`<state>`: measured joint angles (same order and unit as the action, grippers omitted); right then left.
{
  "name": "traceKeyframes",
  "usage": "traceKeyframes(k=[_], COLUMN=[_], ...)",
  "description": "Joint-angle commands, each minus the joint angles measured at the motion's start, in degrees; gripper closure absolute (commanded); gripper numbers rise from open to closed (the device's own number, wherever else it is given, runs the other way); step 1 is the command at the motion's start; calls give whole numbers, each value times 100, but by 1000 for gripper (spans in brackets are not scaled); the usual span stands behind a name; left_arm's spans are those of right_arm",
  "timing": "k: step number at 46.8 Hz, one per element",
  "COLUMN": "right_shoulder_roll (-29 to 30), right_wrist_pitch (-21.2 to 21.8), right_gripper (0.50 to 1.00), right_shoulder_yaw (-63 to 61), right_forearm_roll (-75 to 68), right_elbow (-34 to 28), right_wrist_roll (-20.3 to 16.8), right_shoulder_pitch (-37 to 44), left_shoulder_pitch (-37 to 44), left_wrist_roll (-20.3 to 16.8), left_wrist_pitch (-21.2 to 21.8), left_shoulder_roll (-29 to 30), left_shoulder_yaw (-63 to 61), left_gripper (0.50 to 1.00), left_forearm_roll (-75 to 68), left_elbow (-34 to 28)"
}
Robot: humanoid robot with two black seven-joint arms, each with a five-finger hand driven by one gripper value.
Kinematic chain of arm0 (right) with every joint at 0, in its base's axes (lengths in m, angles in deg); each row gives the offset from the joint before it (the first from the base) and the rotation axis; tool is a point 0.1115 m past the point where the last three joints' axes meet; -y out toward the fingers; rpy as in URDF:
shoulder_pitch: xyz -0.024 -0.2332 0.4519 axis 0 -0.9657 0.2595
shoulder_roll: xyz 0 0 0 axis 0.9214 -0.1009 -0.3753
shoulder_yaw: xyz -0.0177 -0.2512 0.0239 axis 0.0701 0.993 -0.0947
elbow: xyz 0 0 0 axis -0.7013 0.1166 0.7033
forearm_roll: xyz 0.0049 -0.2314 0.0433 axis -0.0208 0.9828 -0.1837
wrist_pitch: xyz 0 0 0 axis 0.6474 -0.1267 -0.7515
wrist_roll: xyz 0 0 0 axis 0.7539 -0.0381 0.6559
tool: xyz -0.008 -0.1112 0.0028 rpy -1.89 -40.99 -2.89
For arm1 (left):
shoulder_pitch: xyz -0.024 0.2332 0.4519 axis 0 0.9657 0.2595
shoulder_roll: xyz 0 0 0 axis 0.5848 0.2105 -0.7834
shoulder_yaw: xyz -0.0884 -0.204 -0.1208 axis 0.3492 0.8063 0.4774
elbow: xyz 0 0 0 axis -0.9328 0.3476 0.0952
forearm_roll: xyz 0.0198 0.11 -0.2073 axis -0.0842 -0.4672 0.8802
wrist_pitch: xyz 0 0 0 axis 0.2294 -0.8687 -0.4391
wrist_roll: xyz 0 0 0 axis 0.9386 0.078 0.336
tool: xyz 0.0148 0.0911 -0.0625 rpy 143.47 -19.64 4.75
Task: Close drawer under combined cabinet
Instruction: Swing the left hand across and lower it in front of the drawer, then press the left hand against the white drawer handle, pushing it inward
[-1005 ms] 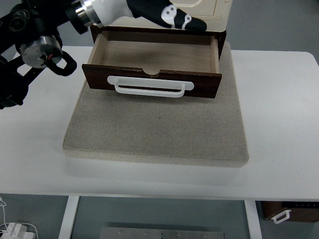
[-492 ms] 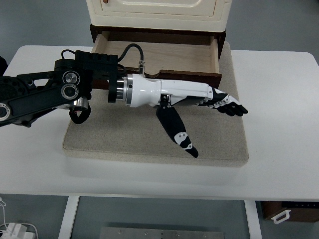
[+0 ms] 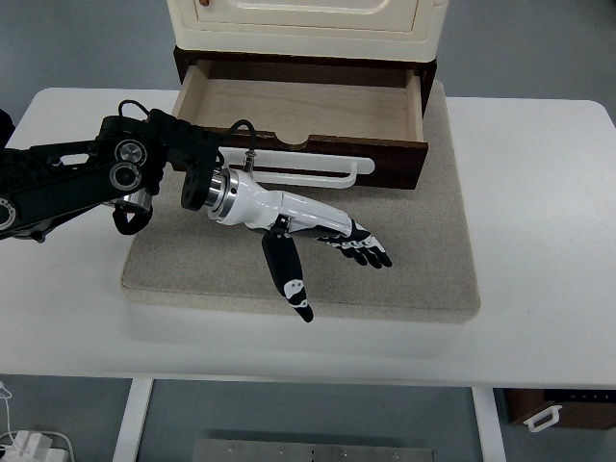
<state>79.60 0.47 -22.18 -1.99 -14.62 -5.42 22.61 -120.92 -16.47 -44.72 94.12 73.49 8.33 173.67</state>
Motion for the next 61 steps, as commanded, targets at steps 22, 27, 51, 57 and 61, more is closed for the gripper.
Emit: traceKeyframes(k=[22, 27, 51, 57, 61], right_shoulder_roll=[0, 0, 0, 0, 0], right_wrist_pitch=[0, 0, 0, 0, 0], right_gripper=[548, 548, 548, 548, 548], right_shoulder_yaw=[0, 0, 0, 0, 0], right_forearm_roll=[0, 0, 0, 0, 0], right_elbow=[0, 0, 0, 0, 0], right_wrist_roll=[7, -1, -1, -1, -1], right_shoulder_pitch=[0, 0, 0, 0, 0], left_shoulder_pitch=[-44, -62, -193, -237, -246], left_wrist_roll=[661, 679, 688, 688, 679], left_wrist_pitch=[40, 93, 409, 664, 691], left_shoulder_roll=[-18, -18, -44, -53, -62], left_shoulder_yaw=[23, 58, 102, 102, 102], left_gripper=[500, 500, 500, 500, 500], left_forearm_roll=[-4, -4, -22, -13, -13], left_elbow=[-520, -581, -1056, -1240, -1346])
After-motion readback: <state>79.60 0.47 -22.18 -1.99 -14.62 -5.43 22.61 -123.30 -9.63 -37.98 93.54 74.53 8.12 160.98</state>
